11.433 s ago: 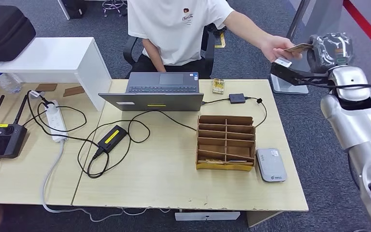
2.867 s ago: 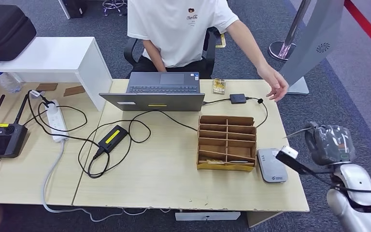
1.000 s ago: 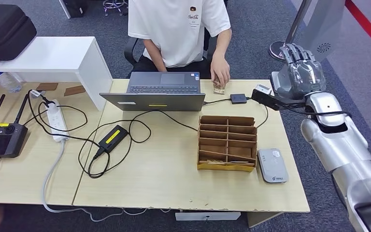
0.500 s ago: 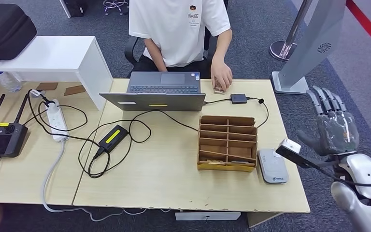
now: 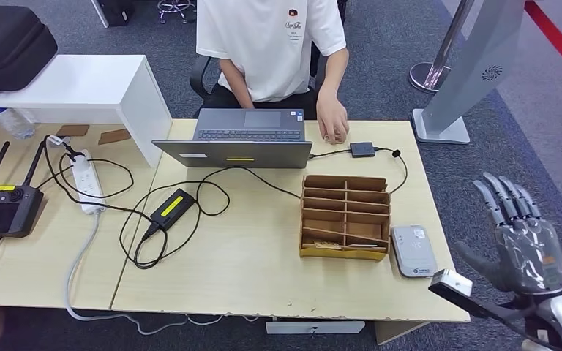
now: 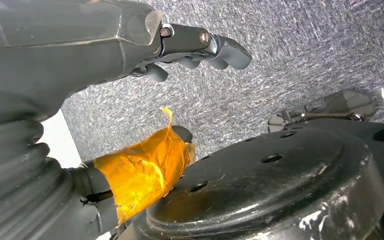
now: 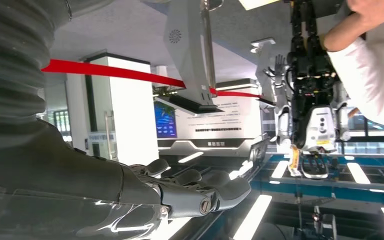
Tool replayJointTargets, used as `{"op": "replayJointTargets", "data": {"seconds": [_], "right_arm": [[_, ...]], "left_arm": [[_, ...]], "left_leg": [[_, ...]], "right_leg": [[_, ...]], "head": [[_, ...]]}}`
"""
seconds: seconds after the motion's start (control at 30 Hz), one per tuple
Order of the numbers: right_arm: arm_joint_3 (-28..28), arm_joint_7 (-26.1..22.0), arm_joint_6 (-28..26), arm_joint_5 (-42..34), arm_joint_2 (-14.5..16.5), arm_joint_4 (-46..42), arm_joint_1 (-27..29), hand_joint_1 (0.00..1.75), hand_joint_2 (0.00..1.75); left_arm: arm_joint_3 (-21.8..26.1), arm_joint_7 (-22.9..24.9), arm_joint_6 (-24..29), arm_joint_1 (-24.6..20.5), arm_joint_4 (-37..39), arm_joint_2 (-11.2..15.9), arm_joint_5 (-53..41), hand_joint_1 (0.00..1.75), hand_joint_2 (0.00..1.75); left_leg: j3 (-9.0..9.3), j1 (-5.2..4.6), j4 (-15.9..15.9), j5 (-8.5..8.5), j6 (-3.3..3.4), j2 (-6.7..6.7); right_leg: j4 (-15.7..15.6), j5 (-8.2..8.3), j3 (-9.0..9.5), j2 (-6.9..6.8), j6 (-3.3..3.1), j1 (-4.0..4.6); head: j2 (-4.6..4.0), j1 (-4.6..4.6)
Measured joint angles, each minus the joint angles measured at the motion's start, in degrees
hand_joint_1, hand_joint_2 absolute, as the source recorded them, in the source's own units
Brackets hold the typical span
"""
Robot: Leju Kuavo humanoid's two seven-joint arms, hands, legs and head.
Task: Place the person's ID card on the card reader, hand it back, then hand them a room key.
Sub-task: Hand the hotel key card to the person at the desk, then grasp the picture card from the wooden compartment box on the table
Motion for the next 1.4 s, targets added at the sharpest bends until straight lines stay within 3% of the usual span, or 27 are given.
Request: {"op": "replayJointTargets", "data": {"seconds": [0.2,0.37,0.8,1.4], "right_arm": [[1.74,1.55,-3.98,4.82,3.25,-5.24,7.74,0.00,1.75],[7.31,4.89,-5.45,7.27,5.43,-4.72,8.74,0.00,1.75],[17.32,6.79,-6.30,6.56,10.60,6.84,3.37,0.00,1.75],[19.03,6.14,-6.10,6.11,16.38,20.54,-4.93,0.00,1.75]], "left_arm": [[0.33,-0.38,0.57,-0.06,1.16,-0.87,0.47,0.00,1.75],[0.39,0.40,1.44,-0.31,1.58,-1.38,0.40,0.00,1.75],[0.27,1.19,2.74,-0.60,1.58,-1.62,-1.45,0.00,1.75],[-0.36,2.51,2.90,-1.02,1.57,-1.27,-2.75,0.00,1.75]], "left_leg": [[0.02,0.01,-0.06,-0.07,-0.04,0.07],[0.06,0.02,-0.08,-0.08,-0.07,0.19],[0.10,0.01,-0.07,-0.07,-0.07,0.19],[0.10,0.01,-0.07,-0.06,-0.08,0.21]], "right_leg": [[0.00,-0.06,-0.03,0.08,-0.04,0.01],[0.00,-0.06,-0.02,0.18,-0.05,0.01],[0.01,-0.04,0.02,0.20,-0.05,0.01],[0.01,-0.03,0.02,0.23,-0.06,0.01]], "head": [[0.00,0.00],[0.00,0.01],[0.00,0.01],[0.00,0.01]]}}
